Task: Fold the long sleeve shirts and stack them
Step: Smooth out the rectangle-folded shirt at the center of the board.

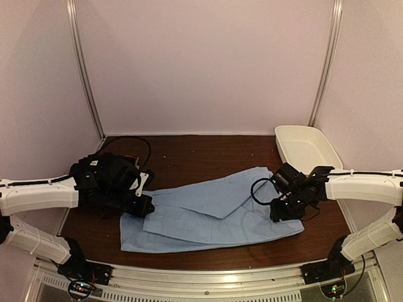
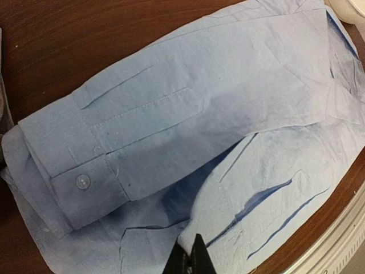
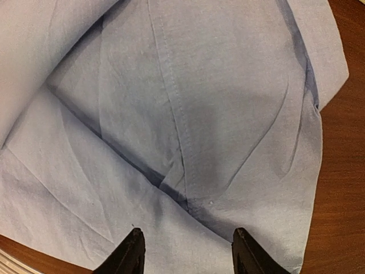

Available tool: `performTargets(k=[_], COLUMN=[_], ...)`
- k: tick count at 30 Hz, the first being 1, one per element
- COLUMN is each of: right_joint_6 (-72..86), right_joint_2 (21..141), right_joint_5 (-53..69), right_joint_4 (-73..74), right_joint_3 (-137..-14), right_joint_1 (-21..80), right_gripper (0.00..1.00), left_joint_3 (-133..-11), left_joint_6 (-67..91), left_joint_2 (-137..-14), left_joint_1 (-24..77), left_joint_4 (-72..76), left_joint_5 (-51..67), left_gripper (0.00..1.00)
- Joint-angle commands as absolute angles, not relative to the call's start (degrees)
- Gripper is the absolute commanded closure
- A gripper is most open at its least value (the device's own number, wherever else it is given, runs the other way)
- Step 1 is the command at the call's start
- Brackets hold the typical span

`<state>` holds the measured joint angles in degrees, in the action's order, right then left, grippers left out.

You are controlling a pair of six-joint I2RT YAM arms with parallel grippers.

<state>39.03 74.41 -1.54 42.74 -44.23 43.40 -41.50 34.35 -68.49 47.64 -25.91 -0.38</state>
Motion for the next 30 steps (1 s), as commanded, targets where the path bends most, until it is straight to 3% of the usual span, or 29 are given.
performTargets(k=[1,12,30], right_joint_6=[42.0,44.4,47.0], right_joint_2=[71.6,69.0,67.9], right_joint_5=[-4.8,-5.8,-8.7], right_joint_4=[47.6,50.3,55.0], right_joint_3=[-44.9,-42.7,-44.2], right_joint_1=[43.5,43.4,43.1], right_gripper=[0.46,0.46,0.47], left_joint_3=[-40.8,-39.0,-36.0], left_joint_6=[33.5,36.7,37.3], left_joint_2=[-68.2,-67.1,-70.6], left_joint_1=[46.5,46.0,45.7], left_joint_4=[-27.6,-29.7,-19.9], left_joint_5=[-0.9,-3.7,0.0], left_gripper=[1.0,1.0,1.0])
